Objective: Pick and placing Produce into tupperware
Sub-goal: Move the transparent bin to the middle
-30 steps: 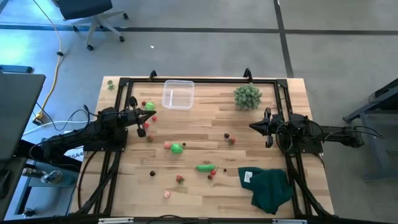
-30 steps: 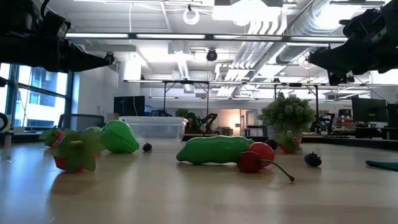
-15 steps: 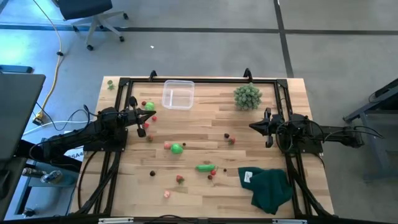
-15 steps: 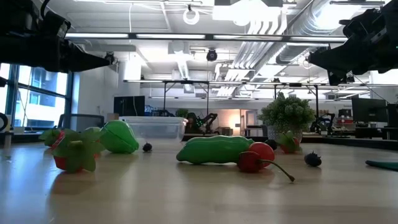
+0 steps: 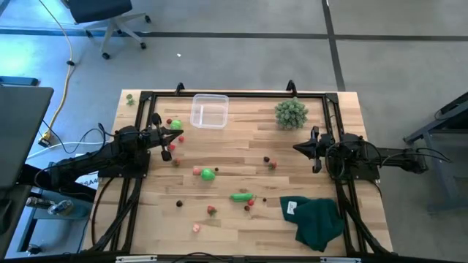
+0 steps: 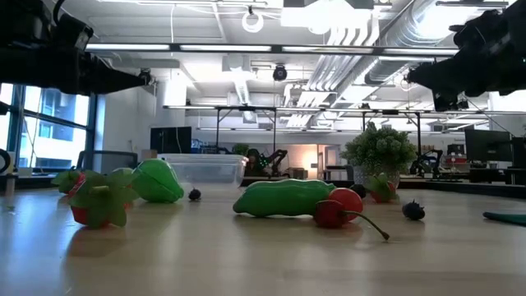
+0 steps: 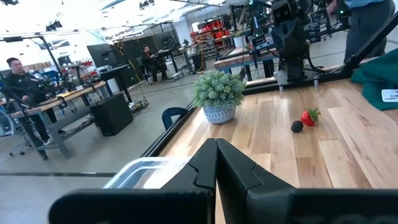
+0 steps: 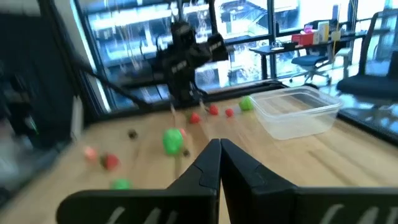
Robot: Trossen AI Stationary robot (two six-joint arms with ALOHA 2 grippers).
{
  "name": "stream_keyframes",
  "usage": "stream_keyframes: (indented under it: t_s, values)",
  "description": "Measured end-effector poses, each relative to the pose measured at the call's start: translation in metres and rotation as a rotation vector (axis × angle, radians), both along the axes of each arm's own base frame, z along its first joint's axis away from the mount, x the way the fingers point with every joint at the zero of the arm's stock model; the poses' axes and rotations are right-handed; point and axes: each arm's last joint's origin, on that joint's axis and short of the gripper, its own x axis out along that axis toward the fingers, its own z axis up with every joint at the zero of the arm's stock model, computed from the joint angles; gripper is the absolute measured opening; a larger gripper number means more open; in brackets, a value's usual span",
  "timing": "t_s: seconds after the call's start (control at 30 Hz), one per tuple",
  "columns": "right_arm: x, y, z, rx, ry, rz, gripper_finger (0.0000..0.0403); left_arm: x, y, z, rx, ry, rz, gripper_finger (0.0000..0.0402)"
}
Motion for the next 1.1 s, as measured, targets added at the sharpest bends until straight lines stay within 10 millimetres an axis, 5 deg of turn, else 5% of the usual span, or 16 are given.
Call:
stream_keyframes:
  t_s: [0.37,1.1]
  values:
    - [-0.004,-0.005,0.021,0.18,-0.254,-0.173,0.0,0.0,0.0,0.004,0.02,-0.036,-0.005,0.0001]
    - [-0.016,-0.005,0.062,0.006,-0.515,-0.202,0.0,0.0,-0.004,0.015,0.174,-0.091,-0.108,0.0001]
